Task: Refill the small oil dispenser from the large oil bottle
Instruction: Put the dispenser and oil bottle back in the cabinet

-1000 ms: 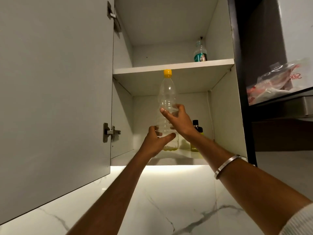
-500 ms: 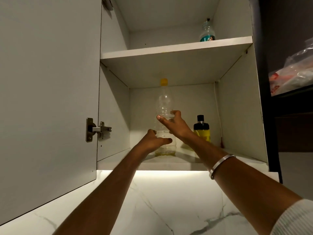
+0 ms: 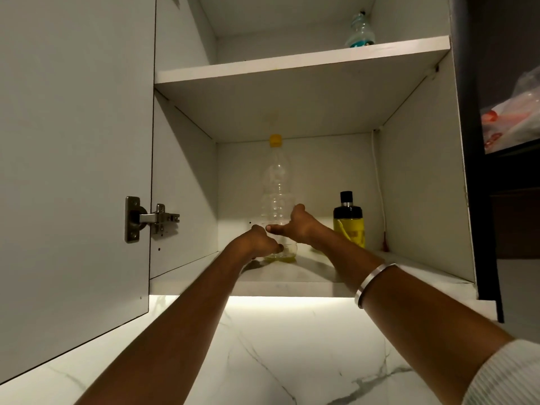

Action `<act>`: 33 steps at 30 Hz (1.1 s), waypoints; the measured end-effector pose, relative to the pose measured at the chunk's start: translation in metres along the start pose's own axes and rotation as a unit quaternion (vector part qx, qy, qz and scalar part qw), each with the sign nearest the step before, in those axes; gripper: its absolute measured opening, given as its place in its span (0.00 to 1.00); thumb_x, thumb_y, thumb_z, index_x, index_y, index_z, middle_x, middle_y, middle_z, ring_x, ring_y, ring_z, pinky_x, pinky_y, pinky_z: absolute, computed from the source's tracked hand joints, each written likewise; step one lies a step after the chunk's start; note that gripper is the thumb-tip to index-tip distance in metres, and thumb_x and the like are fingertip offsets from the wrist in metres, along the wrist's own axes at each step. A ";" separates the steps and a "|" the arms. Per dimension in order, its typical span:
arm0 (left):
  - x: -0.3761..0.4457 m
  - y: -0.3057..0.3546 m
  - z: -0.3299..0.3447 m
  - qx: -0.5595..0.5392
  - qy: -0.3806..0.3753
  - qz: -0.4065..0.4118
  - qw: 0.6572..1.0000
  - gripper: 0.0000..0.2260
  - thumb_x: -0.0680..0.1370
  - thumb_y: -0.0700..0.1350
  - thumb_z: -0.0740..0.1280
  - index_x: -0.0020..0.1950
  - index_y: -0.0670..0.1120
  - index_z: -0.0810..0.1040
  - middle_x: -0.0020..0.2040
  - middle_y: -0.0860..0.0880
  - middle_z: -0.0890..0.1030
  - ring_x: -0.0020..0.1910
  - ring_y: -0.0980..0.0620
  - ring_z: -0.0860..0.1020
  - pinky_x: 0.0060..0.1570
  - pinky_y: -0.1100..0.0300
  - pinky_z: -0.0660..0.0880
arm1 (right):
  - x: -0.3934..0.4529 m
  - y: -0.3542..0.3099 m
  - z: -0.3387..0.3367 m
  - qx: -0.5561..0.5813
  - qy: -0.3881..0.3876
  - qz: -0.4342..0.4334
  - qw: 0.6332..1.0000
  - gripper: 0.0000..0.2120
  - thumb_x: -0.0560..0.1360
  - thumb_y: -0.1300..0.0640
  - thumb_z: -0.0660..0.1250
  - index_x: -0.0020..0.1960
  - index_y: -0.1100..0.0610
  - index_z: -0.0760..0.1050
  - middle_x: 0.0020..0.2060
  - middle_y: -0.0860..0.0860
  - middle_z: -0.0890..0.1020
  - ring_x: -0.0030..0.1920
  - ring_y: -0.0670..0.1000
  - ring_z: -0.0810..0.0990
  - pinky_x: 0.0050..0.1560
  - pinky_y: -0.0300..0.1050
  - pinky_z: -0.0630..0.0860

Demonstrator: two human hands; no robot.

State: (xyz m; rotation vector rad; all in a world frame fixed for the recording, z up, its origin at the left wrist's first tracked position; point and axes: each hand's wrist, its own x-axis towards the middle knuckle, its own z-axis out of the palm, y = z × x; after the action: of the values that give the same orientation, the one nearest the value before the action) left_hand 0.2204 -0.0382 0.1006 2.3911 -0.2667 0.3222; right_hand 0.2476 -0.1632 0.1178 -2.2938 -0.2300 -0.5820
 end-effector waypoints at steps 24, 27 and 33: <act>-0.122 -0.026 -0.018 0.108 0.252 0.205 0.940 0.26 0.82 0.54 0.57 0.78 0.48 0.56 0.78 0.47 0.55 0.76 0.45 0.53 0.73 0.51 0.53 | -0.149 -0.039 -0.022 -0.332 0.158 -0.171 0.914 0.29 0.82 0.46 0.53 0.78 0.55 0.49 0.78 0.52 0.52 0.77 0.55 0.50 0.75 0.55 0.52; -0.145 -0.027 -0.018 0.163 0.298 0.222 0.914 0.27 0.82 0.56 0.55 0.79 0.51 0.51 0.80 0.50 0.49 0.77 0.45 0.49 0.74 0.50 0.49 | -0.174 -0.038 -0.025 -0.366 0.170 -0.155 0.902 0.30 0.82 0.45 0.51 0.79 0.53 0.43 0.79 0.50 0.44 0.78 0.54 0.42 0.76 0.56 0.43; -0.194 -0.033 -0.018 0.235 0.348 0.231 0.878 0.30 0.80 0.53 0.60 0.79 0.52 0.52 0.80 0.47 0.50 0.77 0.41 0.53 0.73 0.45 0.52 | -0.229 -0.033 -0.038 -0.400 0.207 -0.174 0.876 0.31 0.82 0.45 0.49 0.79 0.52 0.38 0.78 0.50 0.40 0.78 0.54 0.37 0.74 0.56 0.35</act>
State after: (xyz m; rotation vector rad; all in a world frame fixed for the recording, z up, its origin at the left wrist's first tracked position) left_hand 0.0426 0.0175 0.0347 2.4425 -0.4523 1.5846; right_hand 0.0219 -0.1647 0.0532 -2.8302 -0.2135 -1.5777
